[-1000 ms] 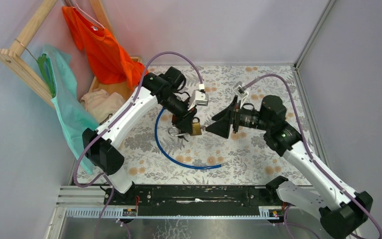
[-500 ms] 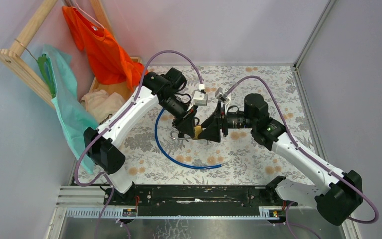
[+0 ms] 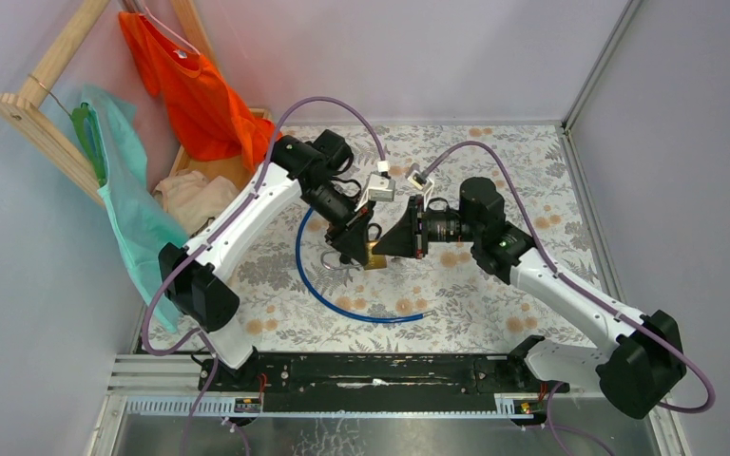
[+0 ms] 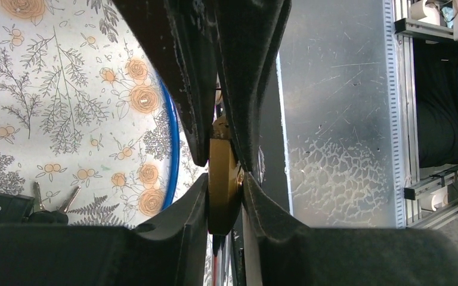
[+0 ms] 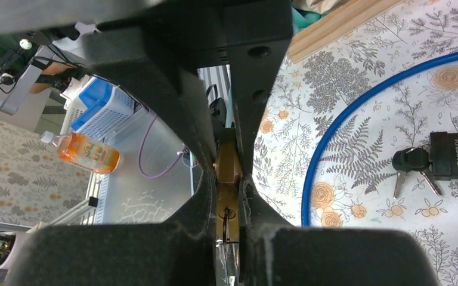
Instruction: Unlock with the key
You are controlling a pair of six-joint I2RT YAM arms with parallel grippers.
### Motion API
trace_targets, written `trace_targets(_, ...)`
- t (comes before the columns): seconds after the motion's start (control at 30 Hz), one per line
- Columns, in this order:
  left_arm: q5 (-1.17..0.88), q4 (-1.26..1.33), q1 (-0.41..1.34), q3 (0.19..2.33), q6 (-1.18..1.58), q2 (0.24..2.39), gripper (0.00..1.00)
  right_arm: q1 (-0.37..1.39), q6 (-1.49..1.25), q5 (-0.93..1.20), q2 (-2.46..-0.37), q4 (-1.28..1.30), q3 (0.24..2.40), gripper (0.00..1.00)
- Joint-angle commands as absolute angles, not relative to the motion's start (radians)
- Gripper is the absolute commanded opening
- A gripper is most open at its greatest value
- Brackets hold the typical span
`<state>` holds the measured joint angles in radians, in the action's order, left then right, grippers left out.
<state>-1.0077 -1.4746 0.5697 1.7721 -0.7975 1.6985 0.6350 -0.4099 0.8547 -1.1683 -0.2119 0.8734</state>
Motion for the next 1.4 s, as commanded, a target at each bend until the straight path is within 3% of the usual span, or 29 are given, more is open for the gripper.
trace_targets(0.0, -0.999, -1.45, 0.572, 1.789, -0.833, 1.657, 0.36, 0.646, -0.516, 0.813, -1.17, -0.252, 0.897, 0.0)
trace_targets(0.1, -0.932, -1.45, 0.571, 1.733, -0.853, 1.639, 0.53, 0.64, -0.508, 0.811, -1.137, -0.259, 0.885, 0.0)
trace_targets(0.3, -0.823, -1.429, 0.557, 1.619, -0.909, 1.607, 0.54, 0.619, -0.484, 0.819, -1.096, -0.22, 0.879, 0.0)
trace_targets(0.5, -0.759, -1.296, 0.555, 1.535, -0.857, 1.566, 0.44, 0.605, -0.523, 0.832, -1.09, -0.232, 0.881, 0.0)
trace_targets(0.67, -0.622, -1.129, 0.557, 1.493, -0.754, 1.532, 0.17, 0.582, -0.607, 0.816, -1.098, -0.26, 0.876, 0.0)
trace_targets(0.73, -0.553, -1.091, 0.558, 1.495, -0.743, 1.532, 0.11, 0.562, -0.637, 0.798, -1.112, -0.233, 0.885, 0.0)
trace_targets(0.9, -0.355, -0.923, 0.571, 1.455, -0.702, 1.497, 0.09, 0.505, -0.756, 0.777, -1.154, -0.229, 0.878, 0.0)
trace_targets(1.17, 0.092, -0.535, 0.624, 1.329, -0.729, 1.514, 0.11, 0.419, -1.107, 0.795, -1.266, -0.423, 0.807, 0.0)
trace_targets(1.3, 0.094, -0.503, 0.621, 1.339, -0.707, 1.552, 0.38, 0.363, -1.059, 0.727, -1.282, -0.336, 0.818, 0.0)
trace_targets(1.33, 0.06, -0.532, 0.616, 1.349, -0.695, 1.559, 0.61, 0.344, -1.027, 0.705, -1.282, -0.296, 0.826, 0.0)
trace_targets(1.37, 0.013, -0.567, 0.606, 1.358, -0.695, 1.563, 0.94, 0.326, -0.996, 0.671, -1.282, -0.261, 0.834, 0.0)
